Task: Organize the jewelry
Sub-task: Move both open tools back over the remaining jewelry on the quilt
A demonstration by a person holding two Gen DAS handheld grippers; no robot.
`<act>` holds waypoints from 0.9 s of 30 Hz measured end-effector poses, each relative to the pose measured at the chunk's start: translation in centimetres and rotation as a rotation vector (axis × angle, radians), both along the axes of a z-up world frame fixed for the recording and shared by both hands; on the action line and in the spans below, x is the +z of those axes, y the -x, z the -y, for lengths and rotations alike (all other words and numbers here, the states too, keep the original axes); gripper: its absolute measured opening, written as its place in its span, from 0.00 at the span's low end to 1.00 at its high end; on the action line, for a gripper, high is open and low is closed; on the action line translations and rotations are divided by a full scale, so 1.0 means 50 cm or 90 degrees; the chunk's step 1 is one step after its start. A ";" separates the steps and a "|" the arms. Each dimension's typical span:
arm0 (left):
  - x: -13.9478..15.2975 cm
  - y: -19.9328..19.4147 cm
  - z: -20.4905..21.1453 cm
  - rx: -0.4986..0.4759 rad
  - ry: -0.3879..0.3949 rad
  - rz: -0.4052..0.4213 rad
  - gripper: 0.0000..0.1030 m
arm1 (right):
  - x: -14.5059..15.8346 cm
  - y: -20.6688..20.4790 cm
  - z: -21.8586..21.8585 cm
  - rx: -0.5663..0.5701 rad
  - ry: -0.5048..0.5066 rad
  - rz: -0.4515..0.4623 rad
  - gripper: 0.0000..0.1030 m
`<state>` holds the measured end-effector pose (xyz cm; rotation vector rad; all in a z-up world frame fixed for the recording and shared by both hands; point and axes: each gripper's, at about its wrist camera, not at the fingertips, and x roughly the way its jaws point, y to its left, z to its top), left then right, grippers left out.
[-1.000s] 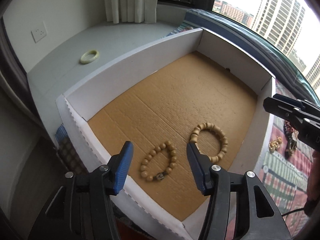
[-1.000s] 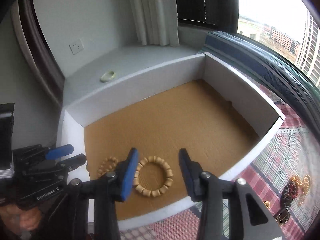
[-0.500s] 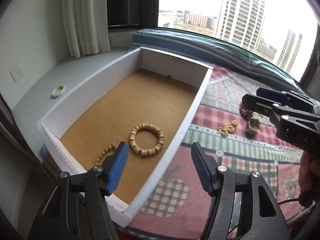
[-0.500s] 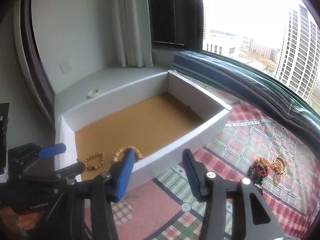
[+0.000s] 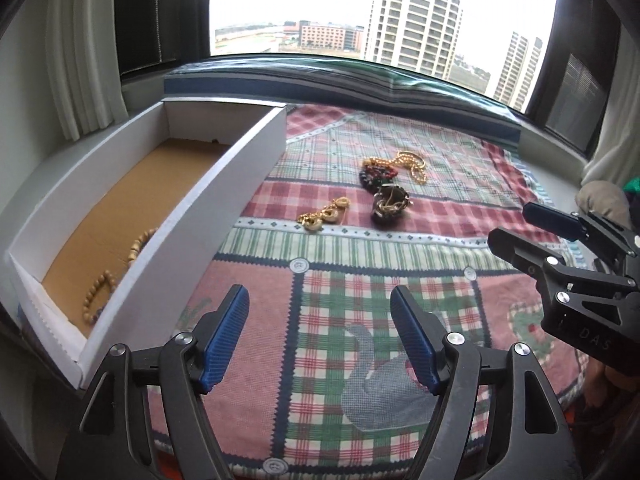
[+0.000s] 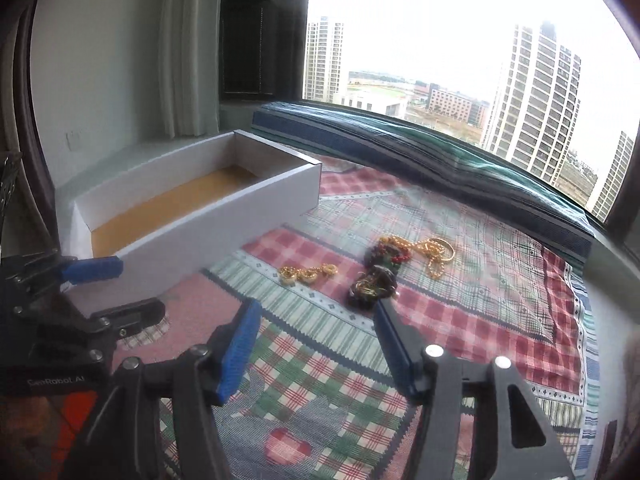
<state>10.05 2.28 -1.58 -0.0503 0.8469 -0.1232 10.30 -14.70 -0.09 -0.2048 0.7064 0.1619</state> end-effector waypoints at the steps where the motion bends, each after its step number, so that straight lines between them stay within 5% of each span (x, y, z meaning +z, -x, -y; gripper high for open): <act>1: -0.009 0.004 0.010 -0.002 0.002 0.000 0.76 | -0.010 0.011 0.016 -0.013 -0.002 -0.002 0.58; 15: -0.132 0.028 0.097 -0.035 -0.020 -0.008 0.79 | -0.136 0.117 0.202 -0.233 0.000 0.011 0.64; 27: -0.169 0.011 0.113 -0.029 -0.050 -0.008 0.84 | -0.187 0.132 0.226 -0.262 -0.036 -0.006 0.64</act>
